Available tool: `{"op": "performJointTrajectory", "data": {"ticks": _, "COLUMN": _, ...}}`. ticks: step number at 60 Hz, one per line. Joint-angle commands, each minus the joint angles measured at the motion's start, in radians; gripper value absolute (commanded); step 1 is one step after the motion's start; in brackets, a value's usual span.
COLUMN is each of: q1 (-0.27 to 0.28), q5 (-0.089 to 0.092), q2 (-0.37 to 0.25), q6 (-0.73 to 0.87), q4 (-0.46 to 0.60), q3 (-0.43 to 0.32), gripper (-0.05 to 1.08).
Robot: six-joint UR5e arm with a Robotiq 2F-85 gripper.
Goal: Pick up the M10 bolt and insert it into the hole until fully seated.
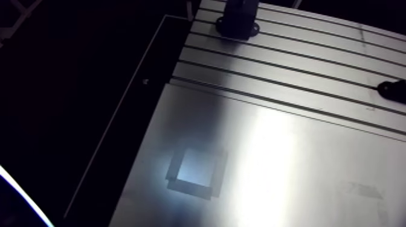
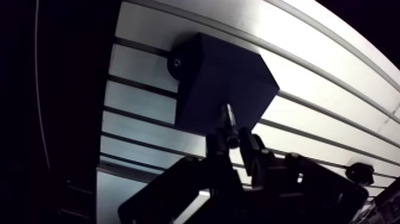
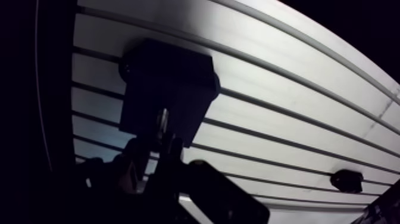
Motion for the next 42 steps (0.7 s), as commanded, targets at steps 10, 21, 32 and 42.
{"op": "performJointTrajectory", "data": {"ticks": 10, "q1": -0.001, "q5": -0.004, "q2": 0.002, "q6": 0.002, "q4": -0.005, "q3": 0.014, "gripper": 1.07}}
{"op": "performJointTrajectory", "data": {"ticks": 21, "q1": -0.001, "q5": -0.003, "q2": 0.002, "q6": -0.002, "q4": -0.016, "q3": 0.014, "gripper": 0.03}}
{"op": "performJointTrajectory", "data": {"ticks": 32, "q1": -0.001, "q5": 0.0, "q2": -0.004, "q6": -0.002, "q4": -0.018, "q3": 0.014, "gripper": 0.0}}
{"op": "performJointTrajectory", "data": {"ticks": 42, "q1": -0.001, "q5": -0.002, "q2": -0.026, "q6": -0.002, "q4": -0.015, "q3": 0.003, "gripper": 0.0}}
